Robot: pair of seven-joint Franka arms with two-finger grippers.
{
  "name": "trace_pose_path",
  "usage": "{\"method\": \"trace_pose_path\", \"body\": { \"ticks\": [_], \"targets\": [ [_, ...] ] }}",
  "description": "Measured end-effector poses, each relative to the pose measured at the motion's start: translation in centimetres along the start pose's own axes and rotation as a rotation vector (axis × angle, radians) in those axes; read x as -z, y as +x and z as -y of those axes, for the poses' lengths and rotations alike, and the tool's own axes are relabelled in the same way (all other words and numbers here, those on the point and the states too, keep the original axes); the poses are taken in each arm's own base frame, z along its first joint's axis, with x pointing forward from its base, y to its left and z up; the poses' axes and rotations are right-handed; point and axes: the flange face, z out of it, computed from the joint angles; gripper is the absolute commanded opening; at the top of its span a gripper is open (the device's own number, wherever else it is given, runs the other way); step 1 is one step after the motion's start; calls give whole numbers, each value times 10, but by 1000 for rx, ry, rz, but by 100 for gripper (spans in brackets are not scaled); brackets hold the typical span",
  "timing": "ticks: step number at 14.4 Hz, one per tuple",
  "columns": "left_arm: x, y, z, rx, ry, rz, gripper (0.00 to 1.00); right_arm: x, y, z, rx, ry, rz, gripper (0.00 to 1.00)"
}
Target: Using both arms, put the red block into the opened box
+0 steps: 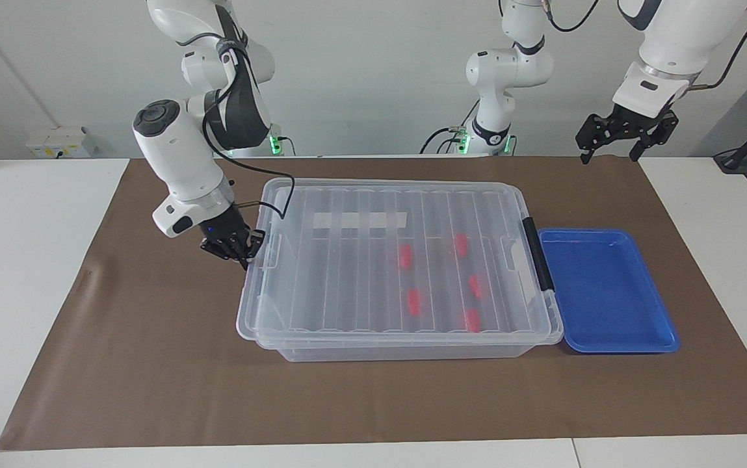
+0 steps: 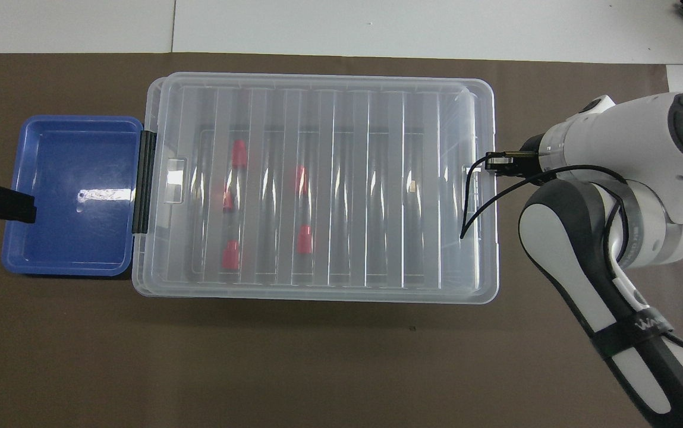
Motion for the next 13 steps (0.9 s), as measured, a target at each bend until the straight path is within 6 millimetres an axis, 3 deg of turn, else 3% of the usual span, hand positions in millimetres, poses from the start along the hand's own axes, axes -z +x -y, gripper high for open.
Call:
{"method": "trace_pose_path", "body": {
  "ticks": [9,10,11,12,13],
  "targets": [
    [0,0,0,0,0,0,100,0,0,1,2,-1,2,0],
    [0,0,0,0,0,0,100,-1,-1,-1,4,-8,8,16],
    [0,0,0,0,0,0,100,-1,-1,-5,14,-31,21,74],
    [0,0,0,0,0,0,100,3,-1,-11,29,-68,32,100],
    [0,0,0,0,0,0,100,13,1,-19,41,-108,38,100]
  ]
}}
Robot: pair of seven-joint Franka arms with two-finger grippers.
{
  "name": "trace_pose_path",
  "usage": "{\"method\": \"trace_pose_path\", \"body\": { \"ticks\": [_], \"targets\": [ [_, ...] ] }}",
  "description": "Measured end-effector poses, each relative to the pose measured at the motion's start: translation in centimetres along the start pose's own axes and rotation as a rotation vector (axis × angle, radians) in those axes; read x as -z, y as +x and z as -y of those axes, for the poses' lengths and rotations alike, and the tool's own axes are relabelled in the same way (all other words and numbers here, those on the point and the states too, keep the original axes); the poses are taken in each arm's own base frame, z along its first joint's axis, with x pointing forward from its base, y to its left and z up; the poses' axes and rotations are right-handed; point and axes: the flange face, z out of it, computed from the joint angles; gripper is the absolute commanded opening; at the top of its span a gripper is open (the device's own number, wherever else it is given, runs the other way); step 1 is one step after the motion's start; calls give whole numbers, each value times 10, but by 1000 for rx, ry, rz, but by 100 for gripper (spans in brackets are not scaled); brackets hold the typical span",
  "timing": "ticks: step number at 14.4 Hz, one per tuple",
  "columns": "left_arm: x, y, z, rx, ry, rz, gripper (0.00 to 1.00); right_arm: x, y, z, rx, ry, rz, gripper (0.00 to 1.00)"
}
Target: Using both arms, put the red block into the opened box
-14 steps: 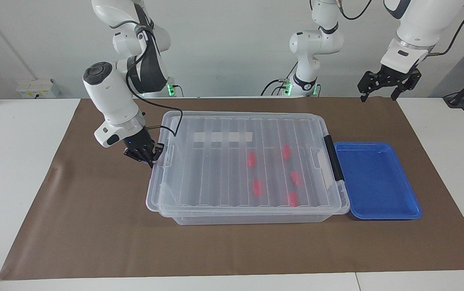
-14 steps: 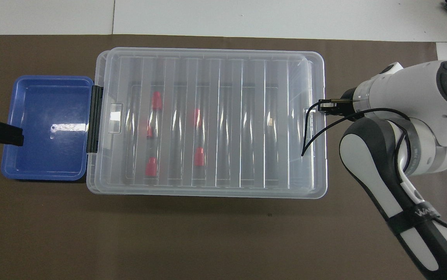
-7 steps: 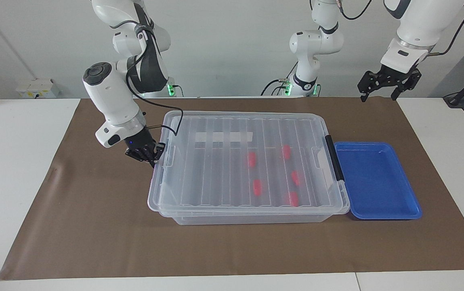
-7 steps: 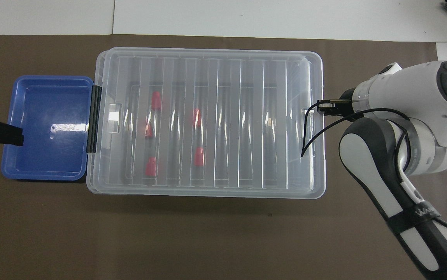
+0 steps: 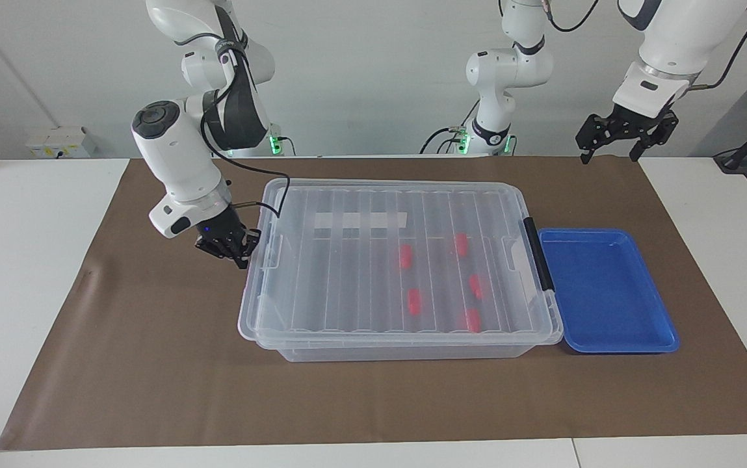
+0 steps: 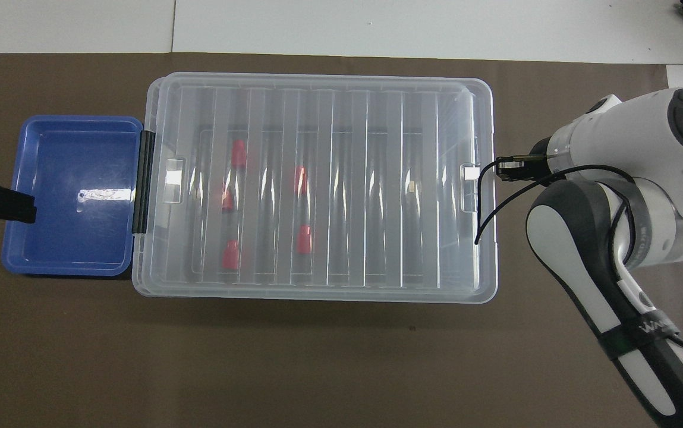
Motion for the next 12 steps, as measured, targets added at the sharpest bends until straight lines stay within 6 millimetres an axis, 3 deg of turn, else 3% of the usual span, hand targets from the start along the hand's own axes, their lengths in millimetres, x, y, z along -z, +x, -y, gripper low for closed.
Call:
{"method": "trace_pose_path", "body": {
  "ticks": [6,9,12],
  "targets": [
    [0,0,0,0,0,0,100,97,-15,-56,-68,-64,58,100],
    [0,0,0,0,0,0,100,146,-27,-74,-102,-73,120,100],
    [0,0,0,0,0,0,100,168,-34,-76,-109,-75,141,100]
  ]
}}
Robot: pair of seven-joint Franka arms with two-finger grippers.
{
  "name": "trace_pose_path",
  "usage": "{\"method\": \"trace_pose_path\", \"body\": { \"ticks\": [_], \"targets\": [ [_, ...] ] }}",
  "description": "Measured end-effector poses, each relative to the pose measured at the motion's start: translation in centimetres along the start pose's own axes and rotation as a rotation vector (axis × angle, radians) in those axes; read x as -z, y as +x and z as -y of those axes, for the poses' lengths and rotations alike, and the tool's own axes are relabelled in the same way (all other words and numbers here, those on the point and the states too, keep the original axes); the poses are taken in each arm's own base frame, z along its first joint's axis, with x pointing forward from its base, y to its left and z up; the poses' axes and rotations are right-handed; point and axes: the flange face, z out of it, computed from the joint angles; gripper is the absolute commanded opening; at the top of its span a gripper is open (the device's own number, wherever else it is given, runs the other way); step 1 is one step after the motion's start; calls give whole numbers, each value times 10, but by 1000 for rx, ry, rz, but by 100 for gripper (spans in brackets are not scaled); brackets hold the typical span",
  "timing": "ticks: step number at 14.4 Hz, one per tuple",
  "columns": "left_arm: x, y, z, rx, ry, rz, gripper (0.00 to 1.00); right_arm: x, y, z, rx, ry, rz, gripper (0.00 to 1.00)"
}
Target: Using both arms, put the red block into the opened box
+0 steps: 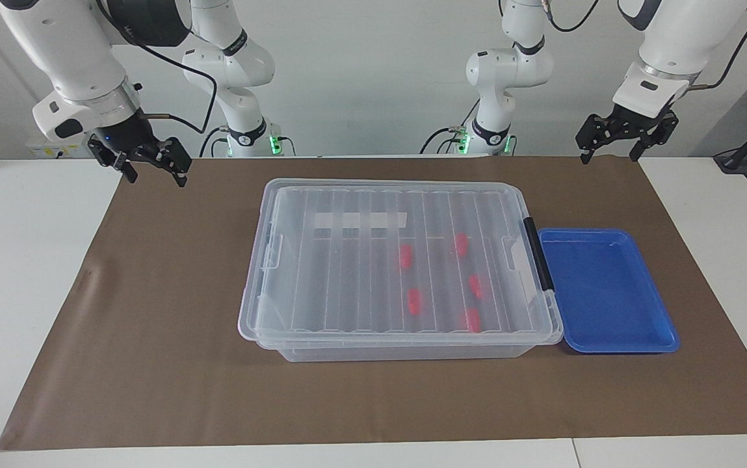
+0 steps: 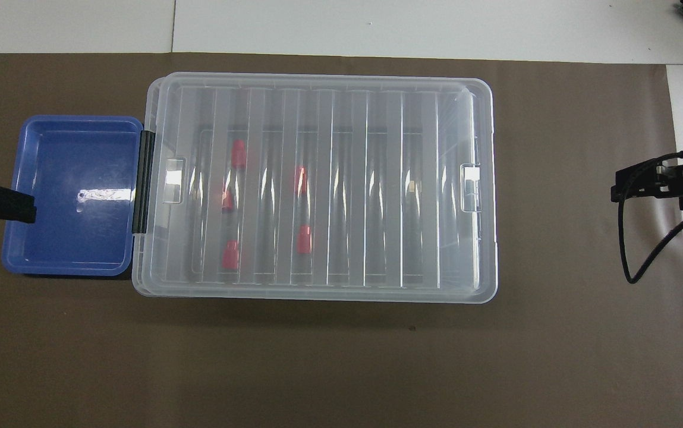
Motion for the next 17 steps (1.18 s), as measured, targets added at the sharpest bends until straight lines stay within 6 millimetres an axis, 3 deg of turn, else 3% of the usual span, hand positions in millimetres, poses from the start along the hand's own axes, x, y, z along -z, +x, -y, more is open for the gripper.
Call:
{"method": "trace_pose_path", "body": {
  "ticks": [17],
  "targets": [
    [0,0,-1,9,-29,-5,100,-4,1,-2,77,-27,5,100]
  ]
}}
